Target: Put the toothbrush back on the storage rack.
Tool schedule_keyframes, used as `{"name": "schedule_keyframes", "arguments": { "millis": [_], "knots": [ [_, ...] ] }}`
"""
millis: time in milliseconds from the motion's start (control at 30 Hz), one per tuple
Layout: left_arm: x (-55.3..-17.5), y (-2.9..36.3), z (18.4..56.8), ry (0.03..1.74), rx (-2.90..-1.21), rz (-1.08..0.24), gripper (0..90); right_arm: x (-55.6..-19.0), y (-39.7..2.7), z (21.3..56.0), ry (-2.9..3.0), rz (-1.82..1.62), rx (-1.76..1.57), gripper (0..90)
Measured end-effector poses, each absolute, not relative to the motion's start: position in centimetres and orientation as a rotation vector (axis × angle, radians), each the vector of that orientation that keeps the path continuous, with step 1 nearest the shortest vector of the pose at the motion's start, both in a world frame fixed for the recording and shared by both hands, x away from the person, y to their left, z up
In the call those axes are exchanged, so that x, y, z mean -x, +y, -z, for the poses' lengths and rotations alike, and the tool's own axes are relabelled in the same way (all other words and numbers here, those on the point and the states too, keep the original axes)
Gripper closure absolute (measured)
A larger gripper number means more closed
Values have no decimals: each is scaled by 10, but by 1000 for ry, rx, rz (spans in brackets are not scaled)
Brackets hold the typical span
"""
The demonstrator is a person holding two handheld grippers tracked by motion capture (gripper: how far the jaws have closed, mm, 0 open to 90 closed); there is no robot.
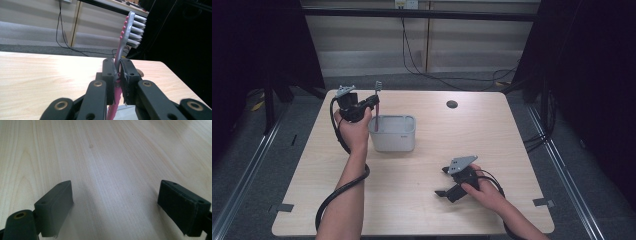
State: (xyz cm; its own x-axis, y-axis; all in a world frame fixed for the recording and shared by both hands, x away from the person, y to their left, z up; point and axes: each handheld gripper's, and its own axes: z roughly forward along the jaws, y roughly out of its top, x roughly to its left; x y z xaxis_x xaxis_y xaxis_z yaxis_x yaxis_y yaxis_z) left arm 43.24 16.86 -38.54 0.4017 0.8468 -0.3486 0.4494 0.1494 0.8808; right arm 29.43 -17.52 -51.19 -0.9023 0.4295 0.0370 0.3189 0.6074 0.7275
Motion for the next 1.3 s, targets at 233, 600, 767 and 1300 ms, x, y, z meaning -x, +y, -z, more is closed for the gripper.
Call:
{"name": "schedule_keyframes", "arguments": {
  "millis": [233,600,767,1300],
  "knots": [
    [-428,170,389,1234,-1490,-430,829,-294,-175,512,2688,-1174,-630,120],
    [-421,174,395,1247,-1504,-430,828,-294,-175,512,2688,-1176,-632,120],
    [-418,173,401,1254,-1517,-424,826,-294,-175,512,2687,-1175,-632,120],
    [-404,178,406,1263,-1544,-430,826,-294,-175,512,2688,-1175,-633,120]
  ]
}}
